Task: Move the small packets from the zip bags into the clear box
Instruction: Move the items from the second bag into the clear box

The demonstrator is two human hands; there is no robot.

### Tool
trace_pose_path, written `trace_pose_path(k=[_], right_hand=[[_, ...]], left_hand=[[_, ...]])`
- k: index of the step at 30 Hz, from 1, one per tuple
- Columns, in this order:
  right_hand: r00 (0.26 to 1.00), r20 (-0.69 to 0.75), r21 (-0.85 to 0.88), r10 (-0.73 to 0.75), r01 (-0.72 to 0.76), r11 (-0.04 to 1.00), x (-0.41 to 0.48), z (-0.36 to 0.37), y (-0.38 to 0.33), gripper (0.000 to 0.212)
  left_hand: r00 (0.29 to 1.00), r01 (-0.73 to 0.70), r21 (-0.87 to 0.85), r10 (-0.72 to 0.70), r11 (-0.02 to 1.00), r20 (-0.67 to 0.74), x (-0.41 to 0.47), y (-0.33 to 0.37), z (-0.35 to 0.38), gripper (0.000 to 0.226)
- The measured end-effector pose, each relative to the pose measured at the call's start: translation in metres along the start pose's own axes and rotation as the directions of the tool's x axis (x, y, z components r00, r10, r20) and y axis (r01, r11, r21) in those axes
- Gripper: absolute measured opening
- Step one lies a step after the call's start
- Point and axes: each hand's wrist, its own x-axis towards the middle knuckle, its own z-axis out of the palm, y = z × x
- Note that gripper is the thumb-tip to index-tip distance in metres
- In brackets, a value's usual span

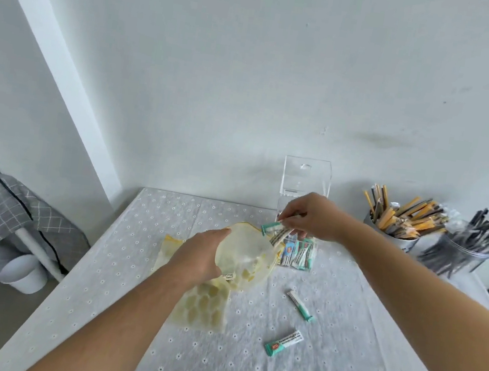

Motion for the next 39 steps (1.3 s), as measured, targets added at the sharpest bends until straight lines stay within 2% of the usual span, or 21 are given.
trace_pose_path(k=[5, 8, 13, 16, 20, 24, 30, 33, 36, 39], right_hand=[[0.978, -0.188, -0.080, 0.094, -0.111, 0.991, 0.010, -0.031, 0.035, 0.007], [0.969, -0.207, -0.218, 0.133, -0.179, 0.960, 0.024, -0.023, 0.055, 0.010], [0.979, -0.146, -0.414, 0.139, -0.188, 0.891, 0.050, 0.003, 0.081, 0.015], [0.988, -0.051, -0.501, 0.146, -0.152, 0.852, 0.061, 0.014, 0.090, 0.022], [0.986, 0.078, -0.516, 0.147, -0.086, 0.852, 0.069, 0.023, 0.089, 0.021], [0.980, 0.147, -0.534, 0.133, -0.035, 0.845, 0.069, 0.030, 0.097, 0.023], [0.992, 0.075, -0.472, 0.098, -0.052, 0.880, 0.063, 0.024, 0.099, 0.022], [0.998, 0.008, -0.392, 0.063, -0.054, 0.918, 0.054, 0.021, 0.087, 0.015], [0.992, -0.122, -0.163, 0.013, -0.033, 0.986, 0.037, 0.022, 0.066, 0.009], [0.980, -0.198, 0.045, -0.034, 0.044, 0.998, 0.015, 0.027, 0.035, 0.009]], left_hand=[[1.000, 0.004, -0.016, -0.004, 1.000, -0.010, 0.001, -0.002, 0.003, 0.080], [1.000, -0.006, -0.021, 0.006, 1.000, -0.021, 0.001, -0.005, 0.005, 0.080], [0.999, -0.036, -0.030, 0.035, 0.999, -0.035, 0.003, -0.007, 0.007, 0.081], [0.998, -0.047, -0.048, 0.045, 0.998, -0.040, 0.003, -0.007, 0.009, 0.081], [0.998, -0.054, -0.079, 0.050, 0.995, -0.046, 0.004, -0.006, 0.014, 0.082], [0.998, -0.047, -0.092, 0.043, 0.995, -0.047, 0.006, -0.005, 0.017, 0.082], [0.997, -0.056, -0.090, 0.051, 0.994, -0.053, 0.007, -0.006, 0.016, 0.083], [0.998, -0.040, -0.078, 0.036, 0.996, -0.050, 0.007, -0.006, 0.013, 0.083], [0.999, -0.024, -0.084, 0.020, 0.996, -0.044, 0.008, -0.005, 0.012, 0.082], [0.999, -0.008, -0.096, 0.004, 0.995, -0.044, 0.008, -0.004, 0.010, 0.082]])
